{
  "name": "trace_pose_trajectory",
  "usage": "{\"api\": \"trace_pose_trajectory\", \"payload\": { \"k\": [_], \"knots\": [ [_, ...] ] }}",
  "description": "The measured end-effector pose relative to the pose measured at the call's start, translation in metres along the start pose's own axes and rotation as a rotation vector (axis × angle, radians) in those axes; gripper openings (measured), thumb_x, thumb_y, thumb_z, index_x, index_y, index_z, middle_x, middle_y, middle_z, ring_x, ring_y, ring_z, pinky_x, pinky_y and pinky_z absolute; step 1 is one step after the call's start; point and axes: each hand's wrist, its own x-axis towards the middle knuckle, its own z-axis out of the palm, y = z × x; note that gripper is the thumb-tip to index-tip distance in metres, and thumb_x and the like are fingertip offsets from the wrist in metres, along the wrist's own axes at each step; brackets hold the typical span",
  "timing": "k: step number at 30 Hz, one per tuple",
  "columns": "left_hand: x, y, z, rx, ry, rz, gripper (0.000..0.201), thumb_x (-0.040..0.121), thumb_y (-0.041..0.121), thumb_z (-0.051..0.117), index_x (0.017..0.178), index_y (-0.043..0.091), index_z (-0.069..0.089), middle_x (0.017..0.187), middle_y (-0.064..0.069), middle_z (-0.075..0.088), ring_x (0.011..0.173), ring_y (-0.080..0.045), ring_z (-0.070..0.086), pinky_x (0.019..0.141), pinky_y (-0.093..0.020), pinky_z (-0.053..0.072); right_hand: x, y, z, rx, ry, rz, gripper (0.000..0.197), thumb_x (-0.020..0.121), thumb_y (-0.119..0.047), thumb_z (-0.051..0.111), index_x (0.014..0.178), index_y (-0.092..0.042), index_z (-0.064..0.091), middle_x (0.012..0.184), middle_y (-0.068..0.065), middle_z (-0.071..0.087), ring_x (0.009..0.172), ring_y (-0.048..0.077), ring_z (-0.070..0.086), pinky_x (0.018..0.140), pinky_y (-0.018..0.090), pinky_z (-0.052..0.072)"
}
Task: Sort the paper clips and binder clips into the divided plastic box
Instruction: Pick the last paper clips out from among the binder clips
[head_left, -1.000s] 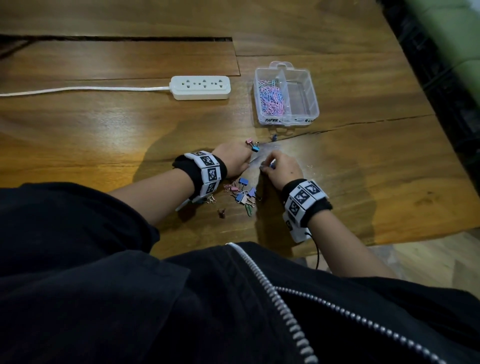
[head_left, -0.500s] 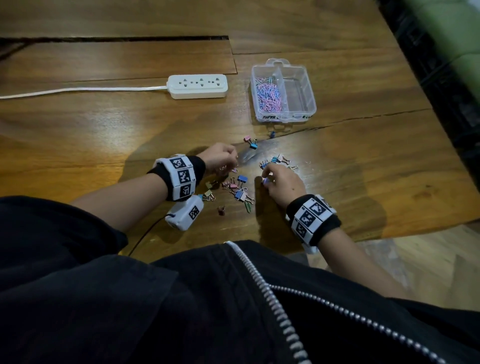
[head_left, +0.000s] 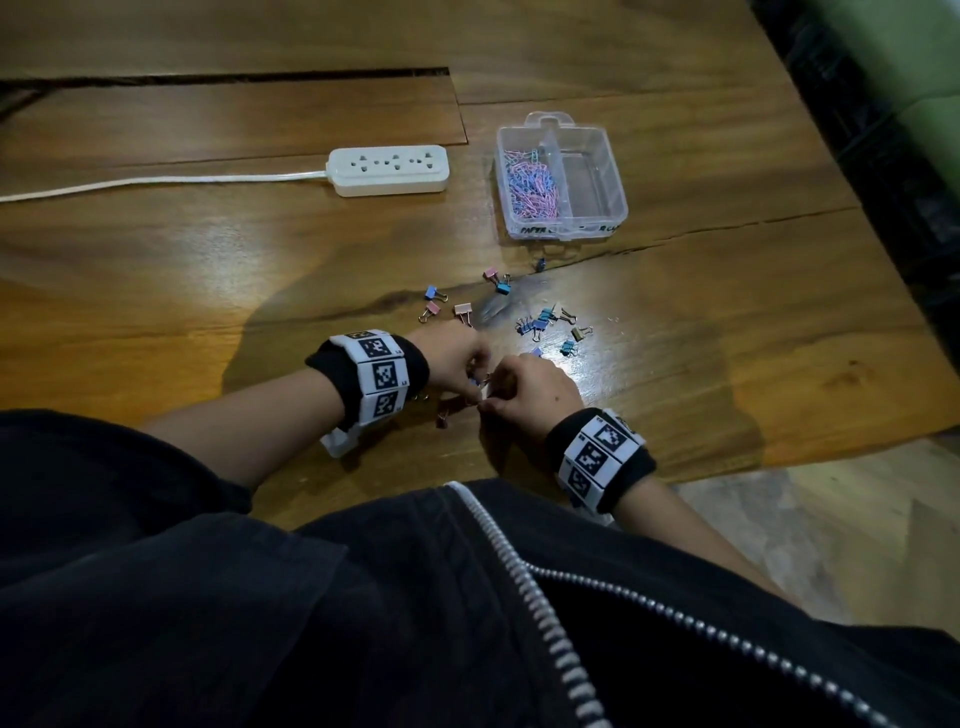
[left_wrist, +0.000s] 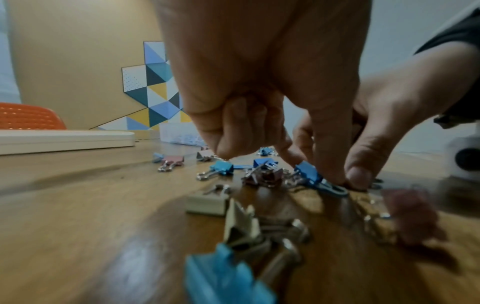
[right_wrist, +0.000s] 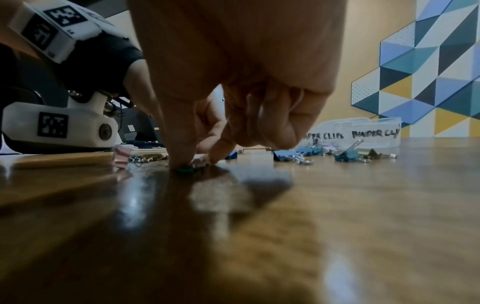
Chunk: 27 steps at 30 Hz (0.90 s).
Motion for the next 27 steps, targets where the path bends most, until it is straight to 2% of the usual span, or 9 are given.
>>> {"api": "trace_pose_trajectory", "payload": {
  "k": [5, 9, 12, 15, 17, 19, 21, 25, 27],
  "knots": [
    [-0.003, -0.008, -0.003, -0.117, -0.028, -0.044, 0.017, 0.076, 0.026, 0.071, 0.084, 0.015, 0.06, 0.068, 0.009, 0.05, 0.065, -0.007, 0.046, 0.052, -0.017, 0.032, -0.001, 0.006, -0.003, 0.038, -0.003, -0.003, 0.022, 0.08, -0.028, 0.065, 0.098, -0.017, 0.059, 0.103, 0.002, 0.063, 0.095, 0.019, 0.058, 0.071, 0.025, 0.039],
    [-0.007, -0.021, -0.011, -0.331, 0.037, -0.094, 0.015, 0.075, 0.024, 0.072, 0.073, 0.018, 0.059, 0.08, 0.0, 0.06, 0.076, -0.014, 0.054, 0.068, -0.025, 0.043, 0.001, 0.014, -0.012, 0.035, 0.002, 0.013, 0.02, 0.082, -0.023, 0.061, 0.1, -0.016, 0.057, 0.094, -0.001, 0.058, 0.086, 0.016, 0.054, 0.069, 0.023, 0.038],
    [-0.011, -0.027, -0.019, -0.723, 0.089, -0.223, 0.017, 0.077, 0.022, 0.071, 0.068, 0.017, 0.057, 0.065, 0.002, 0.052, 0.054, -0.009, 0.045, 0.049, -0.018, 0.04, 0.003, 0.014, -0.016, 0.033, 0.021, 0.003, 0.02, 0.083, -0.025, 0.061, 0.101, -0.018, 0.054, 0.093, -0.004, 0.054, 0.085, 0.014, 0.052, 0.06, 0.019, 0.038],
    [-0.012, -0.033, -0.021, -1.241, 0.109, -0.316, 0.013, 0.082, 0.016, 0.064, 0.072, 0.008, 0.06, 0.055, 0.005, 0.044, 0.042, -0.005, 0.035, 0.036, -0.014, 0.03, 0.005, 0.003, -0.009, 0.011, 0.032, -0.051, 0.027, 0.082, -0.031, 0.063, 0.106, -0.021, 0.055, 0.104, -0.001, 0.058, 0.097, 0.016, 0.054, 0.076, 0.024, 0.045],
    [-0.012, -0.035, -0.02, -1.424, 0.088, -0.349, 0.014, 0.084, 0.015, 0.06, 0.072, 0.008, 0.058, 0.047, 0.008, 0.041, 0.037, -0.003, 0.032, 0.033, -0.012, 0.026, 0.008, -0.004, -0.004, -0.05, 0.024, -0.079, 0.034, 0.083, -0.032, 0.062, 0.114, -0.021, 0.055, 0.11, 0.002, 0.056, 0.102, 0.019, 0.053, 0.079, 0.026, 0.041],
    [-0.011, -0.035, -0.018, -1.392, 0.078, -0.375, 0.015, 0.084, 0.017, 0.061, 0.071, 0.01, 0.059, 0.049, 0.007, 0.041, 0.041, -0.005, 0.032, 0.034, -0.014, 0.025, 0.01, -0.008, -0.001, -0.081, 0.024, -0.089, 0.034, 0.085, -0.024, 0.061, 0.118, -0.018, 0.055, 0.114, 0.005, 0.055, 0.105, 0.021, 0.053, 0.079, 0.027, 0.041],
    [-0.011, -0.034, -0.017, -1.164, 0.089, -0.387, 0.015, 0.082, 0.022, 0.064, 0.07, 0.013, 0.063, 0.059, 0.005, 0.045, 0.05, -0.008, 0.033, 0.04, -0.016, 0.029, 0.011, -0.008, -0.002, -0.091, 0.019, -0.083, 0.03, 0.087, -0.016, 0.057, 0.117, -0.015, 0.056, 0.115, 0.007, 0.055, 0.106, 0.024, 0.053, 0.082, 0.03, 0.043],
    [-0.013, -0.039, -0.017, -0.778, 0.065, -0.382, 0.02, 0.078, 0.023, 0.069, 0.065, 0.013, 0.058, 0.066, 0.002, 0.055, 0.04, -0.003, 0.043, 0.037, -0.014, 0.034, 0.012, -0.004, -0.004, -0.077, -0.026, -0.047, 0.018, 0.089, -0.023, 0.055, 0.102, -0.011, 0.058, 0.107, 0.005, 0.053, 0.1, 0.021, 0.052, 0.079, 0.028, 0.038],
    [-0.014, -0.043, -0.018, -0.669, 0.035, -0.374, 0.02, 0.078, 0.02, 0.069, 0.065, 0.012, 0.055, 0.071, 0.001, 0.057, 0.047, -0.005, 0.047, 0.041, -0.015, 0.037, 0.013, -0.001, -0.007, -0.061, -0.053, -0.022, 0.013, 0.089, -0.023, 0.055, 0.095, -0.011, 0.057, 0.1, 0.002, 0.049, 0.092, 0.017, 0.049, 0.079, 0.027, 0.037]
  ]
}}
